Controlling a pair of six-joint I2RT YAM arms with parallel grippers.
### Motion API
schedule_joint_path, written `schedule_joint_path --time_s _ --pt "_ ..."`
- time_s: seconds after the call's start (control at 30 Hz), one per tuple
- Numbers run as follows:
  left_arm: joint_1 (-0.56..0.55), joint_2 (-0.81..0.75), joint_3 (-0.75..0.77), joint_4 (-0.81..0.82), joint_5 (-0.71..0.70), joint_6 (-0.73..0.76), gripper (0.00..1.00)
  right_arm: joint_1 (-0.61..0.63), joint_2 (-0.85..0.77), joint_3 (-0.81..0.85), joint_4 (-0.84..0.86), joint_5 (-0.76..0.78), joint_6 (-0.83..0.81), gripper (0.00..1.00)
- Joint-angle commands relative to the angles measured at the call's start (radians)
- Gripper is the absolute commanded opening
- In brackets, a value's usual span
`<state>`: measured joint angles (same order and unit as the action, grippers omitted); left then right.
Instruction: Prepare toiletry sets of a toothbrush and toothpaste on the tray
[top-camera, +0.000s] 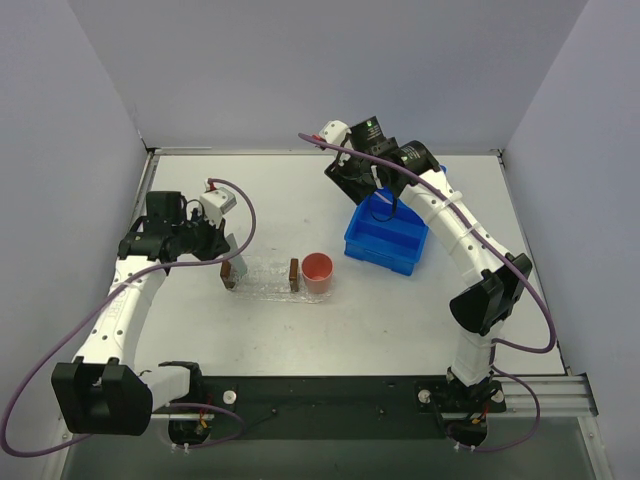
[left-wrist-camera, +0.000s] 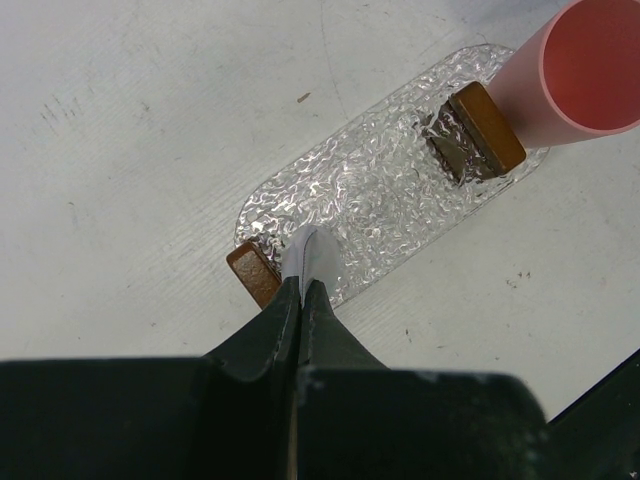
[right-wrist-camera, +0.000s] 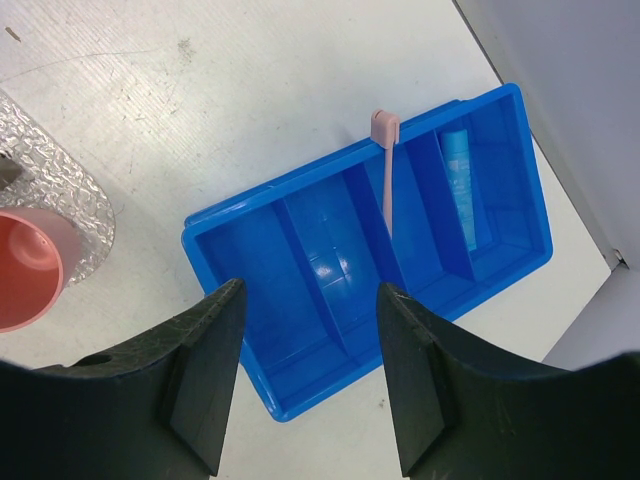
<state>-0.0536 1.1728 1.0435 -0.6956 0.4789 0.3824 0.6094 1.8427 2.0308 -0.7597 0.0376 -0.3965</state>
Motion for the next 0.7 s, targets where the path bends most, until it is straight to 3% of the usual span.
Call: schedule_joint_path --time_s 0.0,0.67 --pt "-0.005 -0.007 0.001 0.062 0.038 0.027 0.00 0.004 0.000 0.005 -0.006 0.018 -0.001 0.50" --pt "-0.022 0.024 -0.039 0.091 0.041 0.055 0.00 0.016 0.009 0.014 -0.006 0.030 -0.007 0.50"
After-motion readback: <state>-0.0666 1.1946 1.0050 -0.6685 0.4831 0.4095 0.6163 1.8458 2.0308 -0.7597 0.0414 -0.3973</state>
